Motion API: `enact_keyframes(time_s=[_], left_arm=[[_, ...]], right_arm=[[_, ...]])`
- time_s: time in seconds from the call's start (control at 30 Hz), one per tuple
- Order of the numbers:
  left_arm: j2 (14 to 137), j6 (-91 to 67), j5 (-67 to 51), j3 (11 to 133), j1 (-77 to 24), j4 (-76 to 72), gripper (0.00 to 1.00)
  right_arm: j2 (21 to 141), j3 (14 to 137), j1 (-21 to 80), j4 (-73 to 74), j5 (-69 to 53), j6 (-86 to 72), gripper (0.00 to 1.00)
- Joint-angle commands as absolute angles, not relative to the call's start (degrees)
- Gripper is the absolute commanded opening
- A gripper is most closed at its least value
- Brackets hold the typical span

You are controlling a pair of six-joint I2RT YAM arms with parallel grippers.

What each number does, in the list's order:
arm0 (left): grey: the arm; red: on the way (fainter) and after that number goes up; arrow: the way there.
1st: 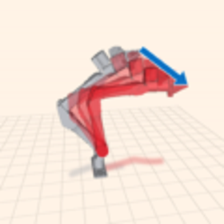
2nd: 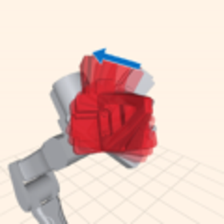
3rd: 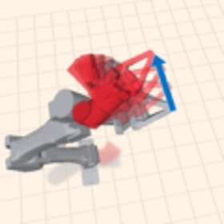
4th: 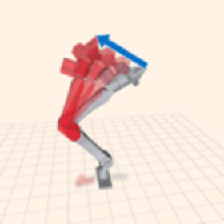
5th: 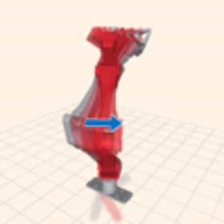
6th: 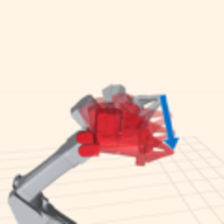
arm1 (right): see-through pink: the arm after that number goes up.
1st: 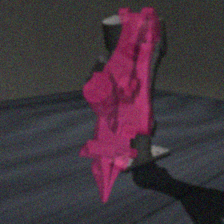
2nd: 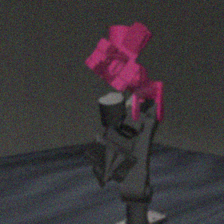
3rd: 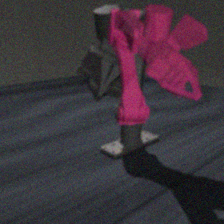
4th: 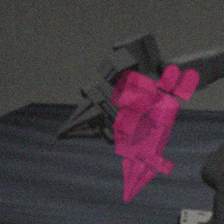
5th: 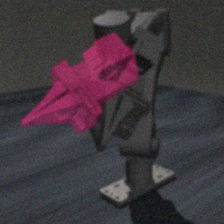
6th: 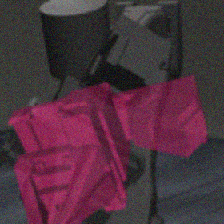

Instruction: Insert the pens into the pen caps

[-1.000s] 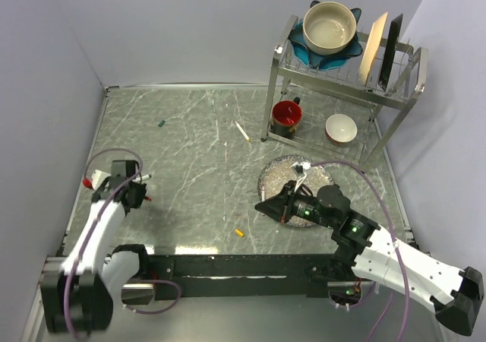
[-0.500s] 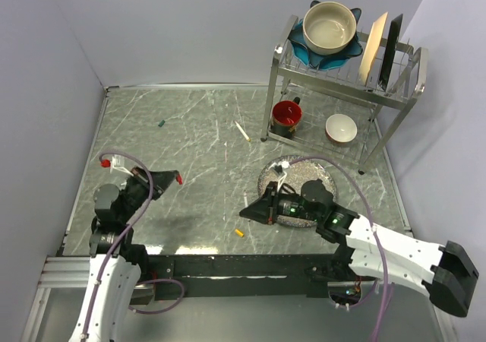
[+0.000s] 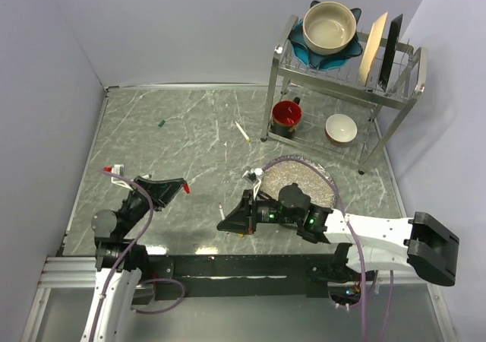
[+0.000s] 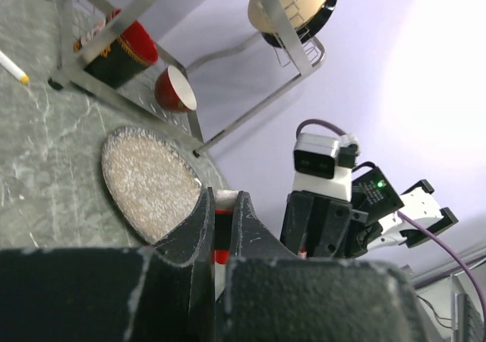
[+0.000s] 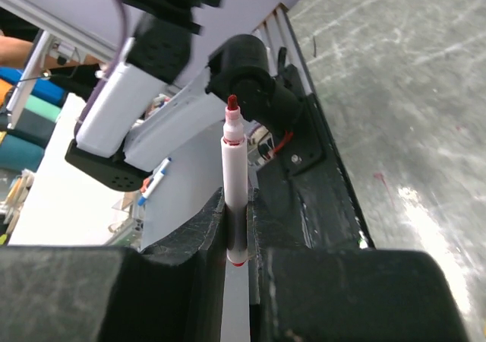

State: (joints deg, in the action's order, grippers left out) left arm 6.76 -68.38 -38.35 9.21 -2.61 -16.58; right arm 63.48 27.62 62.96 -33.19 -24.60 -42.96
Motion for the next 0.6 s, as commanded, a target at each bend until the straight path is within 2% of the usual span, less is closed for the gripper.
enact_keyframes(time_s=[0.0,0.23,0.4,0.57], left_arm=[[11.32,-69.88,-39.55,8.70,-4.30,-26.63,0.01],[24.94,-64.17,-36.22,12.64,-14.30,-34.27,0.01],[27.33,-64.68,-35.07,13.53,-19.07,-43.65,0.01],[28.48,-63.46,-36.03,14.59,-22.93,-47.02,0.01]], right_arm=[[65.04,31.03,63.98,-39.11,-23.20,-43.77,0.00],[64.51,30.24,64.34,-38.84,-20.22,-42.80,0.00],[64.51,29.18,64.34,-42.61,-20.39,-43.42,0.00],[65.21,28.57,64.51,-46.23,-21.44,-44.03,0.00]])
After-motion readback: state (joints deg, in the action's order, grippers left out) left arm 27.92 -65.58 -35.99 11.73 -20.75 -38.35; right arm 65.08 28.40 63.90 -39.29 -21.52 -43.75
